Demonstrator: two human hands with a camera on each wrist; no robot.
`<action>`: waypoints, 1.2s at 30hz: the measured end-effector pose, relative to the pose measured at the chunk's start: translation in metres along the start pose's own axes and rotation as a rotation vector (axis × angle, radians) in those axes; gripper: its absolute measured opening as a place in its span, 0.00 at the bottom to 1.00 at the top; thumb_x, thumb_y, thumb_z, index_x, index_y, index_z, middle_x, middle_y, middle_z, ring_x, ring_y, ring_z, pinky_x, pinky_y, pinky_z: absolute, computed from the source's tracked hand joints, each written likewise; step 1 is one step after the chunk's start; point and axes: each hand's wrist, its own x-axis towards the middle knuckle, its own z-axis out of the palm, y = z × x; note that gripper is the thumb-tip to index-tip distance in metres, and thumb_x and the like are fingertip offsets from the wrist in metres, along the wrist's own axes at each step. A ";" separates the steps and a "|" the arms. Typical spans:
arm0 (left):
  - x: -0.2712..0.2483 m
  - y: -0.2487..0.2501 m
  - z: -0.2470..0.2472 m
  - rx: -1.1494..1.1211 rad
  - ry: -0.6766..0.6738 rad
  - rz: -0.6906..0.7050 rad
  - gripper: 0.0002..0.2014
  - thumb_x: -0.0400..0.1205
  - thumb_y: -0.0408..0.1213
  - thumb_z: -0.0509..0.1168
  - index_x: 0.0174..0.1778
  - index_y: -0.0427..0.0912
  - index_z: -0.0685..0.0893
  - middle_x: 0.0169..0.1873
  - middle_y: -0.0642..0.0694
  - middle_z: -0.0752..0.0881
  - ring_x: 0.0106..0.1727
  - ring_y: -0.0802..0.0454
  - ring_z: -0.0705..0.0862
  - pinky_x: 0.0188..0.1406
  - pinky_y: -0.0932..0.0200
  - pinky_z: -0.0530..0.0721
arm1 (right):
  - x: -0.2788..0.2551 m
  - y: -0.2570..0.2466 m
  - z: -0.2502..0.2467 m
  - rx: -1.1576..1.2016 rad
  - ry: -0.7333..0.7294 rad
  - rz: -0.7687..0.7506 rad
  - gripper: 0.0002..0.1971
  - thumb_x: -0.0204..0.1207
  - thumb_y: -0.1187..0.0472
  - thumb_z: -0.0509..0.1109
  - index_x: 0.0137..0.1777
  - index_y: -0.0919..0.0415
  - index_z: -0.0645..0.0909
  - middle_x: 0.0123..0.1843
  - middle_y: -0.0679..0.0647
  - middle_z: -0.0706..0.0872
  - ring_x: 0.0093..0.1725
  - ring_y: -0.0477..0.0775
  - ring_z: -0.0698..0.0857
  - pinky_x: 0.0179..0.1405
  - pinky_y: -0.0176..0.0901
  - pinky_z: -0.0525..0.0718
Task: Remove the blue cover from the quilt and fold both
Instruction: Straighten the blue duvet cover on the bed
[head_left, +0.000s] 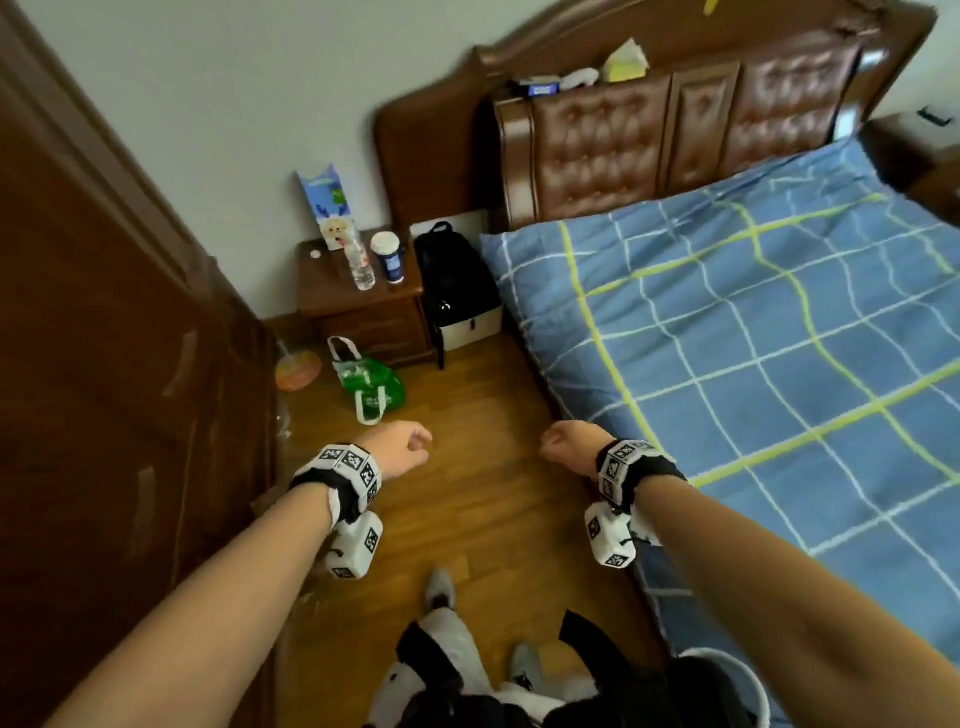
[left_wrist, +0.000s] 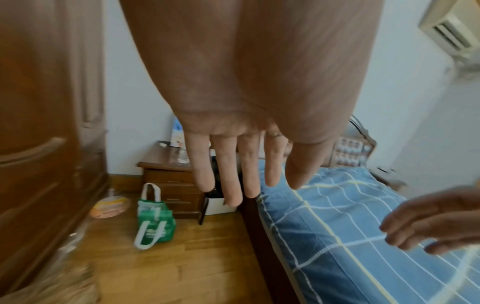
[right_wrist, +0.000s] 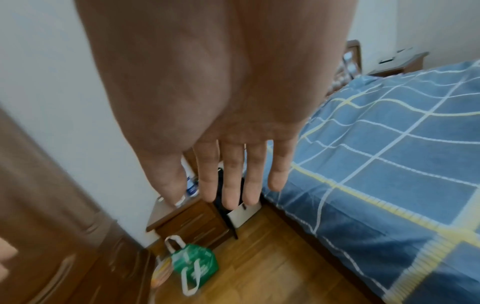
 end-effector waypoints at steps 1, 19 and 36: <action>0.033 0.013 -0.009 0.040 -0.032 0.046 0.18 0.82 0.50 0.65 0.68 0.56 0.79 0.63 0.57 0.84 0.60 0.56 0.83 0.59 0.55 0.81 | 0.011 0.008 -0.013 0.025 0.042 0.022 0.16 0.78 0.50 0.69 0.63 0.53 0.85 0.62 0.50 0.87 0.61 0.54 0.84 0.66 0.46 0.81; 0.136 0.403 0.170 0.829 -0.663 1.226 0.16 0.81 0.48 0.63 0.64 0.52 0.82 0.61 0.50 0.87 0.61 0.47 0.84 0.64 0.49 0.82 | -0.200 0.184 0.140 0.780 0.349 1.267 0.15 0.80 0.52 0.66 0.61 0.56 0.86 0.63 0.55 0.87 0.62 0.61 0.84 0.58 0.46 0.80; 0.013 0.409 0.465 1.082 -0.648 1.056 0.28 0.80 0.53 0.63 0.77 0.49 0.73 0.74 0.44 0.76 0.72 0.42 0.76 0.70 0.44 0.77 | -0.283 0.370 0.368 1.254 0.383 1.283 0.17 0.81 0.48 0.63 0.63 0.56 0.81 0.61 0.57 0.87 0.54 0.59 0.85 0.57 0.49 0.82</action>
